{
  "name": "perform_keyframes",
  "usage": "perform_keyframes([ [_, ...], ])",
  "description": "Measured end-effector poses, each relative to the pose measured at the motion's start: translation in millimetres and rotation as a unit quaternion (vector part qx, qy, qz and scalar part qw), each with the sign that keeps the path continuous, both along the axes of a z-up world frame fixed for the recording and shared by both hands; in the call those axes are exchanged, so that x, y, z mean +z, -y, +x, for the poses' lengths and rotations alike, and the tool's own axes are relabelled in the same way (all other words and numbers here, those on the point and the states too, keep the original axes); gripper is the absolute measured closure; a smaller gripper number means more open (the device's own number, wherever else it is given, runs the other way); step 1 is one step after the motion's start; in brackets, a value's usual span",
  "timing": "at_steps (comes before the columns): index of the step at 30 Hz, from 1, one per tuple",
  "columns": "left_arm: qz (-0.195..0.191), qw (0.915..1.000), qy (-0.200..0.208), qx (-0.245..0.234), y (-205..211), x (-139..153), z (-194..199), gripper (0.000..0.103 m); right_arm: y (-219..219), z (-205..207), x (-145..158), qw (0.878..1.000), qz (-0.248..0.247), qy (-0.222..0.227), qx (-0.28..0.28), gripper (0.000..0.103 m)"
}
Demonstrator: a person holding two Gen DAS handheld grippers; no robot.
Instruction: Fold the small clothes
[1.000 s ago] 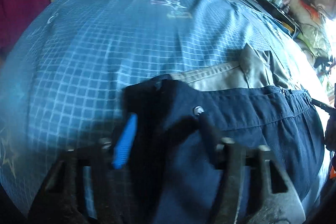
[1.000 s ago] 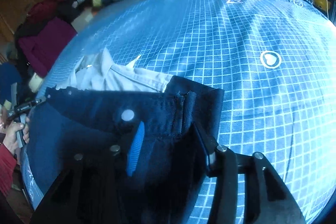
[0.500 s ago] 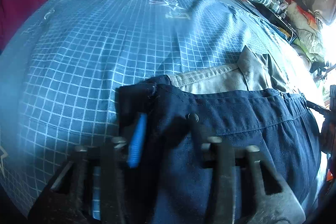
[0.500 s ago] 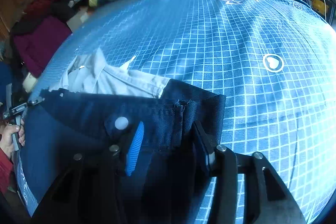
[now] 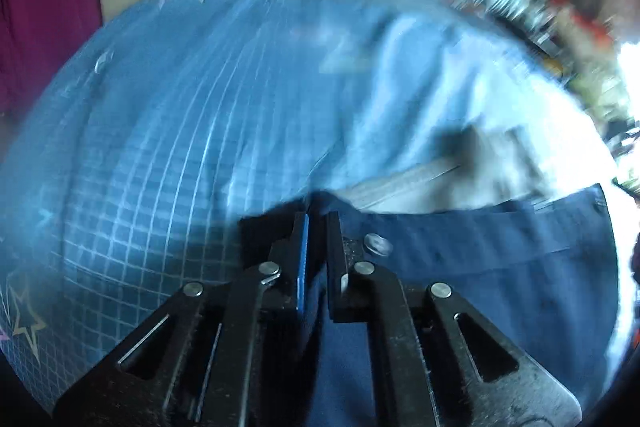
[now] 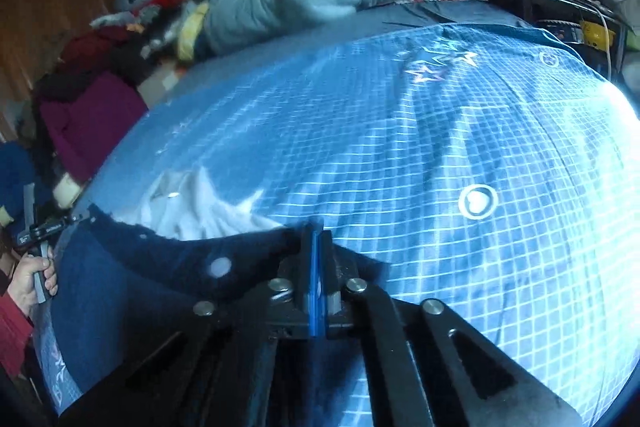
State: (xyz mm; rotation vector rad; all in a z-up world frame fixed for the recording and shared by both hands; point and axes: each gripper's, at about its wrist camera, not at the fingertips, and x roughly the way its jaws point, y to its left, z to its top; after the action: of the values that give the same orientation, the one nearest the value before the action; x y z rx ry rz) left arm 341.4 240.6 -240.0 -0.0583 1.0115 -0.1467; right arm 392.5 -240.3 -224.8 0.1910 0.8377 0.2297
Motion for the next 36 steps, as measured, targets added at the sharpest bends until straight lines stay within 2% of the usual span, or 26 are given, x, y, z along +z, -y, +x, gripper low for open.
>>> perform_keyframes([
  [1, -0.001, 0.9999, -0.016, -0.002, 0.1, -15.3, 2.5, 0.09, 6.1, 3.4, -7.3, 1.0, -0.003, -0.011, -0.01, 0.103],
  [2, -0.029, 0.9996, 0.003, 0.004, -6.3, -14.5, 1.6, 0.09, 12.0, 6.3, -12.8, 1.0, -0.008, -0.024, -0.019, 0.103],
  [4, -0.047, 0.9987, -0.006, 0.019, -13.5, -8.5, 2.4, 0.084, 16.2, 8.2, -27.6, 0.998, -0.015, -0.062, -0.018, 0.103],
  [6, -0.025, 0.9993, 0.003, 0.027, -11.1, 4.9, -9.0, 0.076, 3.9, -6.6, -21.0, 0.998, -0.031, -0.052, 0.001, 0.1],
  [7, -0.023, 0.9993, 0.015, 0.024, -9.1, 15.8, -20.2, 0.076, -5.1, -18.6, -12.6, 0.999, -0.035, -0.04, 0.013, 0.096],
  [9, -0.054, 0.9972, 0.049, 0.015, -6.2, 37.8, -51.6, 0.068, -17.3, -43.2, -0.1, 0.999, -0.031, -0.019, 0.025, 0.094],
  [11, -0.077, 0.9943, 0.073, -0.01, 7.6, 52.2, -89.8, 0.057, -28.1, -71.9, 5.5, 0.999, -0.015, -0.011, 0.032, 0.08],
  [12, -0.083, 0.9936, 0.074, -0.021, 14.4, 53.5, -110.0, 0.052, -34.1, -86.7, 5.9, 0.999, -0.001, -0.012, 0.037, 0.068],
  [13, -0.09, 0.9934, 0.066, -0.024, 16.3, 49.8, -124.6, 0.049, -43.3, -103.9, 4.8, 0.999, 0.007, -0.013, 0.052, 0.066],
  [15, -0.1, 0.9941, 0.037, -0.016, 14.5, 35.0, -153.8, 0.049, -59.1, -132.2, -0.1, 0.998, 0.002, -0.017, 0.063, 0.066],
  [17, -0.08, 0.9965, -0.009, 0.023, -2.6, 9.0, -181.1, 0.052, -71.2, -158.9, -14.5, 0.996, 0.011, -0.041, 0.083, 0.066],
  [18, -0.095, 0.9949, 0.003, 0.032, -14.2, 7.1, -195.5, 0.071, -74.3, -170.7, -21.5, 0.995, 0.007, -0.053, 0.082, 0.066],
  [19, -0.111, 0.9927, 0.018, 0.043, -26.4, 10.4, -208.3, 0.077, -75.3, -182.8, -28.5, 0.995, 0.001, -0.065, 0.079, 0.067],
  [20, -0.105, 0.9909, 0.006, 0.084, -43.9, 12.6, -220.5, 0.071, -74.3, -195.4, -33.8, 0.994, -0.004, -0.079, 0.074, 0.068],
  [21, -0.085, 0.9855, -0.012, 0.146, -64.7, 14.7, -233.1, 0.051, -70.9, -206.2, -34.1, 0.994, -0.004, -0.086, 0.066, 0.068],
  [22, -0.1, 0.9788, -0.003, 0.179, -80.0, 18.6, -245.4, 0.046, -66.3, -218.7, -30.5, 0.994, -0.005, -0.088, 0.057, 0.067],
  [23, -0.133, 0.9677, 0.017, 0.214, -100.3, 24.5, -266.0, 0.046, -63.1, -228.2, -25.9, 0.995, -0.009, -0.087, 0.05, 0.067],
  [24, -0.139, 0.9612, 0.024, 0.238, -109.3, 28.1, -280.2, 0.044, -57.2, -240.6, -20.2, 0.996, -0.019, -0.081, 0.039, 0.062],
  [25, -0.136, 0.9585, 0.027, 0.249, -111.6, 30.9, -291.0, 0.04, -51.5, -253.9, -15.1, 0.997, -0.031, -0.072, 0.027, 0.05],
  [26, -0.135, 0.959, 0.031, 0.248, -109.5, 32.6, -299.2, 0.037, -43.2, -265.5, -12.0, 0.997, -0.042, -0.065, 0.011, 0.041],
  [27, -0.135, 0.9606, 0.032, 0.241, -104.0, 32.5, -304.0, 0.032, -33.7, -273.6, -10.3, 0.997, -0.053, -0.058, -0.008, 0.028],
  [28, -0.132, 0.9632, 0.032, 0.232, -95.6, 31.7, -308.1, 0.03, -23.6, -280.6, -9.9, 0.996, -0.062, -0.053, -0.029, 0.025],
  [30, -0.123, 0.9676, 0.029, 0.218, -88.3, 24.9, -305.6, 0.028, -4.9, -288.6, -11.9, 0.993, -0.08, -0.052, -0.07, 0.025],
  [31, -0.119, 0.9677, 0.03, 0.22, -84.0, 23.1, -302.1, 0.023, 2.8, -288.5, -12.8, 0.991, -0.087, -0.052, -0.088, 0.025],
  [34, -0.109, 0.9606, 0.032, 0.254, -83.2, 12.6, -291.1, 0.017, 26.3, -281.1, -22.1, 0.978, -0.12, -0.058, -0.157, 0.024],
  [36, -0.075, 0.9643, 0.04, 0.251, -73.0, 6.6, -287.2, 0.01, 41.9, -276.1, -31.7, 0.971, -0.113, -0.076, -0.195, 0.021],
])
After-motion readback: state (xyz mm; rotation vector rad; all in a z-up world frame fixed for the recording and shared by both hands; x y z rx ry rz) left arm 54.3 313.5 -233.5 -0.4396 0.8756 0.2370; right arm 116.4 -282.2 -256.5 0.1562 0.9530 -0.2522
